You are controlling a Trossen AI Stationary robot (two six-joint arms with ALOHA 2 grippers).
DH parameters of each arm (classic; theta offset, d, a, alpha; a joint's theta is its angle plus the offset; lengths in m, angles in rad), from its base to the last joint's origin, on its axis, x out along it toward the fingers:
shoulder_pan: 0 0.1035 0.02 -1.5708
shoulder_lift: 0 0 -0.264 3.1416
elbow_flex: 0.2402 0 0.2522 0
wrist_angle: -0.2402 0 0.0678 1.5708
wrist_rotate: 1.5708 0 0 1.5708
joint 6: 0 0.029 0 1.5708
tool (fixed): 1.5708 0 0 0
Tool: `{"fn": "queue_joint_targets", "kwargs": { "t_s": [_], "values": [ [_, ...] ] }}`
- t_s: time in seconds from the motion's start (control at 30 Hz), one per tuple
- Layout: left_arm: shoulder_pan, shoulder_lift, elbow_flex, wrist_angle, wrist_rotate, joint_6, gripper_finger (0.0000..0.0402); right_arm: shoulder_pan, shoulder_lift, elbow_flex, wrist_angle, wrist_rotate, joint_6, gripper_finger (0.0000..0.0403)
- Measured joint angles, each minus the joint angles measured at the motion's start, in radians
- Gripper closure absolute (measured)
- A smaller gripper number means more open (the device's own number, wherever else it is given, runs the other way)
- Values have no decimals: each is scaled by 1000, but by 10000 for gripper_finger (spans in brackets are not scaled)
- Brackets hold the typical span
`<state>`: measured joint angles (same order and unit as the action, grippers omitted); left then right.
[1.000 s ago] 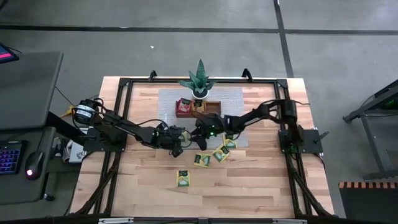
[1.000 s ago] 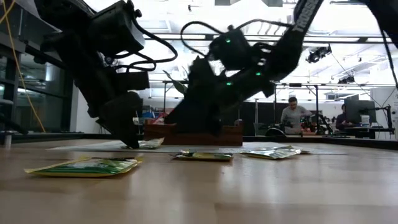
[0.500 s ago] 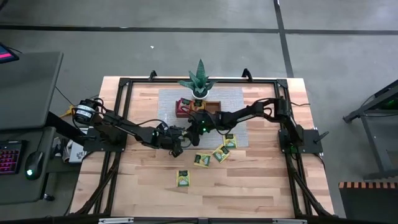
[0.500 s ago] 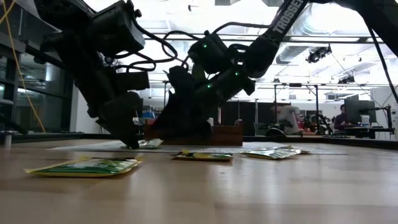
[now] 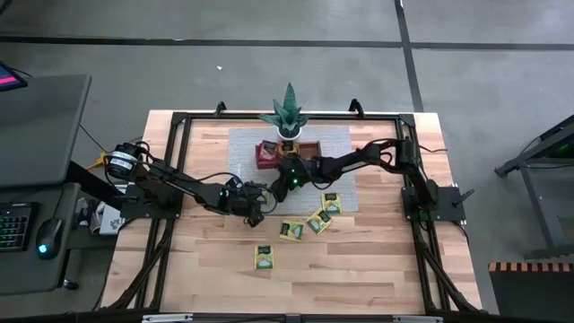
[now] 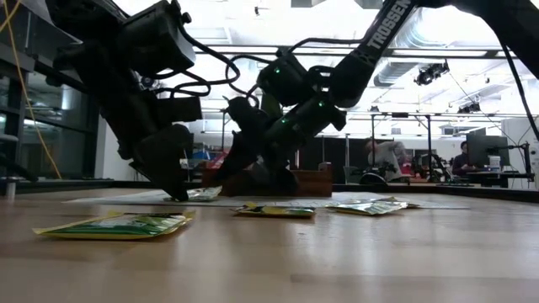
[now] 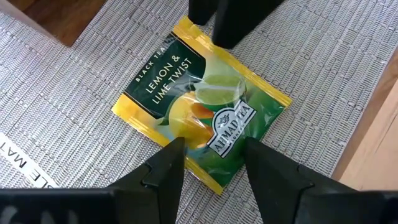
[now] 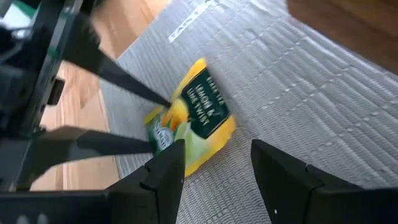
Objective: Pick & Place Tea
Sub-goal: Put the yellow tea bag into the right section of the wooden organizer
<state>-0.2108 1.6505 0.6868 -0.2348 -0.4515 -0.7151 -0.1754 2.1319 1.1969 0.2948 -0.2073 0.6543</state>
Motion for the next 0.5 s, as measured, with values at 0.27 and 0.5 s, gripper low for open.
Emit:
{"fn": "queue_joint_targets", "kwargs": {
  "t_s": [0.27, 0.5],
  "values": [
    [0, 0, 0, 1, -6, 0, 238, 2, 0, 0, 5, 40, 71, 224],
    [0, 0, -2, 6, -9, 0, 238, 25, 27, 0, 83, 90, 137, 224]
  ]
}}
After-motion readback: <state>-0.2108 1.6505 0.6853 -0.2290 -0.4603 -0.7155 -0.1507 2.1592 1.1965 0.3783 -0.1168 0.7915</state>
